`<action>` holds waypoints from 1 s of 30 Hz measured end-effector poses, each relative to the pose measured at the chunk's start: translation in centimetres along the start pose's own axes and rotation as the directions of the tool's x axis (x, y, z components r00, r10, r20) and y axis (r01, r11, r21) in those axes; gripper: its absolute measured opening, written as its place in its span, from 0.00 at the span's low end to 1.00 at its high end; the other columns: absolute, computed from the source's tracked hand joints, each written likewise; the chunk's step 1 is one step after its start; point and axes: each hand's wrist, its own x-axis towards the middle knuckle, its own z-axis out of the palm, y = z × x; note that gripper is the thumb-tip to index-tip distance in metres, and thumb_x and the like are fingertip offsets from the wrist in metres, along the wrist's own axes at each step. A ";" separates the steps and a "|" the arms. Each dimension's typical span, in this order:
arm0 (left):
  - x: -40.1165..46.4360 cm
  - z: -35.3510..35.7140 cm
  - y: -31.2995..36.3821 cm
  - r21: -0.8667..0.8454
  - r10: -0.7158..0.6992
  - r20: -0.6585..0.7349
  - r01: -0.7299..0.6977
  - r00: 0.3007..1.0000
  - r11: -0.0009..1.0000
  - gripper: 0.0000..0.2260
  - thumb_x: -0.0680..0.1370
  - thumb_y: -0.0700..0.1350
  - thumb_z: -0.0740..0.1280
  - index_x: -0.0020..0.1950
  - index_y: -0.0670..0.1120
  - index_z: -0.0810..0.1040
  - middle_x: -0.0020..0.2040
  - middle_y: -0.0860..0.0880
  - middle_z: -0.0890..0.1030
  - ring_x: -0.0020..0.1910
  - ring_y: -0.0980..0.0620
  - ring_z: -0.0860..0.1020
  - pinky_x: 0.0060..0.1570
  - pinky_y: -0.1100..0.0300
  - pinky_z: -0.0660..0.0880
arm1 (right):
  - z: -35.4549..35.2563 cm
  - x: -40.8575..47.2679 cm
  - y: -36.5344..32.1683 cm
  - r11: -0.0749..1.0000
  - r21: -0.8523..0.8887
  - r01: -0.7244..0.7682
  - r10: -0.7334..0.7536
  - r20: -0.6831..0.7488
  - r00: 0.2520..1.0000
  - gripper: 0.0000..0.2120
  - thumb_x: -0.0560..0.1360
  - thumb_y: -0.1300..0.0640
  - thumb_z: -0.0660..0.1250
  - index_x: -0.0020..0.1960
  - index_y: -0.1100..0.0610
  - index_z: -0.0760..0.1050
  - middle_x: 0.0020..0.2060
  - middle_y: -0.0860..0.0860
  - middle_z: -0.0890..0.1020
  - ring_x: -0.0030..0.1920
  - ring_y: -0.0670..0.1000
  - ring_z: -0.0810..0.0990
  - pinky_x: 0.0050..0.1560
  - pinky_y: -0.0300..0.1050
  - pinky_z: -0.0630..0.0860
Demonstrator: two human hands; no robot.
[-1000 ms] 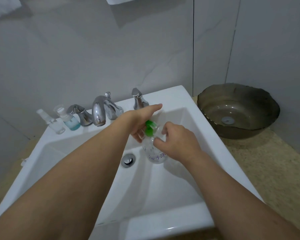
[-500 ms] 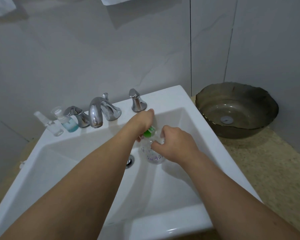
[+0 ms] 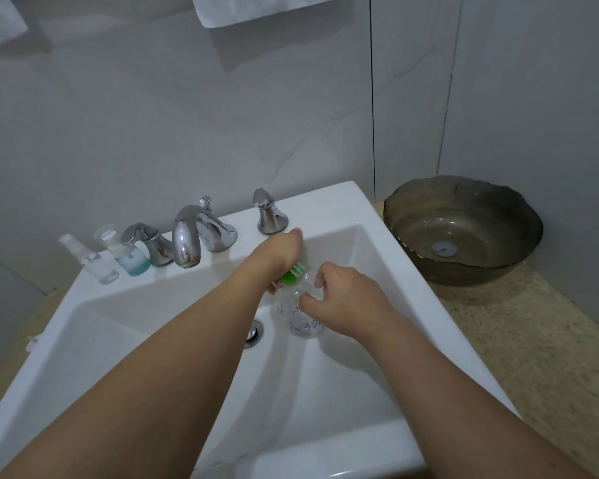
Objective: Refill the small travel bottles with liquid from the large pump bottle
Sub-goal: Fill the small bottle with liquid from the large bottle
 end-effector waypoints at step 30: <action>-0.3 0.1 0.1 -0.010 0.000 -0.021 0.000 1.000 1.000 0.24 0.82 0.51 0.48 0.59 0.37 0.77 0.50 0.34 0.82 0.40 0.39 0.78 0.43 0.50 0.77 | -0.3 -0.1 -0.4 1.000 -0.004 -0.017 0.017 0.020 1.000 0.17 0.72 0.43 0.65 0.51 0.55 0.72 0.41 0.49 0.76 0.42 0.54 0.74 0.40 0.45 0.68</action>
